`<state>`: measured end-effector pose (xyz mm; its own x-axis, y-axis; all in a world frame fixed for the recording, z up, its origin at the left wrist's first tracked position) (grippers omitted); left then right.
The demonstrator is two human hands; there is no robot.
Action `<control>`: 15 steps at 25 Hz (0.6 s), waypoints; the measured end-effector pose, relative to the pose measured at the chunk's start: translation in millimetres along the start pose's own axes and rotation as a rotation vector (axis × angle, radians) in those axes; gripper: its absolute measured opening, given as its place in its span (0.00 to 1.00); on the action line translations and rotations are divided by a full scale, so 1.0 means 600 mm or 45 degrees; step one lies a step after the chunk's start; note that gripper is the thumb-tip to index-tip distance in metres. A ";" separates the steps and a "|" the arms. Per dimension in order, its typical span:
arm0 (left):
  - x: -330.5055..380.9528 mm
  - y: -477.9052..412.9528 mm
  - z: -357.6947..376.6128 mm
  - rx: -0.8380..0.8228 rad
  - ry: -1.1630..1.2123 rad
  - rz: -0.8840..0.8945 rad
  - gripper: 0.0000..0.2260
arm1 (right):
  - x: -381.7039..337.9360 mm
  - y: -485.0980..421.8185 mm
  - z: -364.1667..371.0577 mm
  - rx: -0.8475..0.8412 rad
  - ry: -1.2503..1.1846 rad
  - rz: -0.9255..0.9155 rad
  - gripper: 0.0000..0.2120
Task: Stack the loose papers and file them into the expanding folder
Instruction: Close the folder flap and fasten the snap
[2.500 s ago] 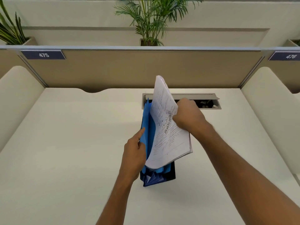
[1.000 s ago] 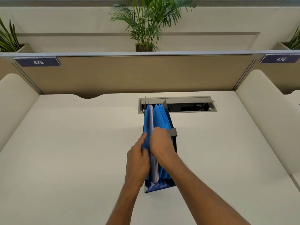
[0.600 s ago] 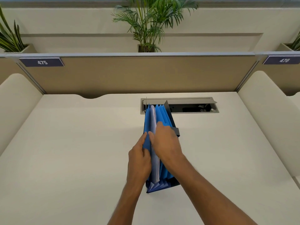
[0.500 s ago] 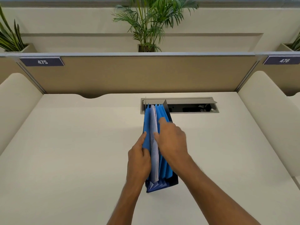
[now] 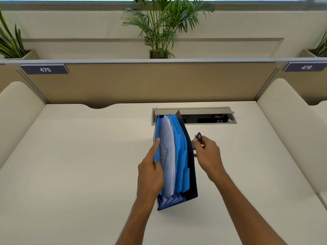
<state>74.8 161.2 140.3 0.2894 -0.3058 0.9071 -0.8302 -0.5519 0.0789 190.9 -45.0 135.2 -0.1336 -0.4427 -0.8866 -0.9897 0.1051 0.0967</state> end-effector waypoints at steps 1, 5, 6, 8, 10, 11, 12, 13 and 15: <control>0.001 0.002 0.009 -0.033 0.014 0.011 0.26 | 0.025 0.001 0.012 -0.076 -0.185 0.147 0.13; -0.017 0.009 0.051 -0.172 -0.037 -0.048 0.30 | 0.076 0.020 0.038 -0.242 -0.573 0.483 0.20; -0.022 0.011 0.062 -0.202 -0.095 -0.043 0.30 | 0.086 0.023 0.040 -0.256 -0.594 0.519 0.19; -0.032 0.013 0.089 -0.265 -0.276 0.017 0.30 | 0.103 0.026 0.044 -0.275 -0.631 0.575 0.17; -0.043 0.016 0.115 -0.315 -0.397 0.049 0.32 | 0.118 0.029 0.048 -0.300 -0.677 0.620 0.17; -0.049 0.018 0.130 -0.342 -0.439 0.062 0.33 | 0.127 0.030 0.051 -0.315 -0.694 0.638 0.17; -0.055 0.022 0.146 -0.373 -0.479 0.075 0.34 | 0.136 0.031 0.052 -0.326 -0.702 0.656 0.17; -0.064 0.025 0.162 -0.401 -0.520 0.091 0.34 | 0.146 0.032 0.054 -0.333 -0.710 0.676 0.17; -0.083 0.032 0.189 -0.454 -0.602 0.116 0.33 | 0.169 0.034 0.054 -0.326 -0.732 0.724 0.18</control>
<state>98.4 77.5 49.7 0.3221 -0.6972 0.6405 -0.9467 -0.2375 0.2176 158.6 -59.1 32.6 -0.6363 0.1455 -0.7576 -0.7700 -0.0610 0.6351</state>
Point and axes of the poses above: each hand's wrist, its own y-axis away from the middle knuckle, its own z-axis out of the palm, x = y × z, the point moved 10 cm from there along -y, towards the middle knuckle, and after that the axes turned 6 degrees about x, right-handed, at the moved point
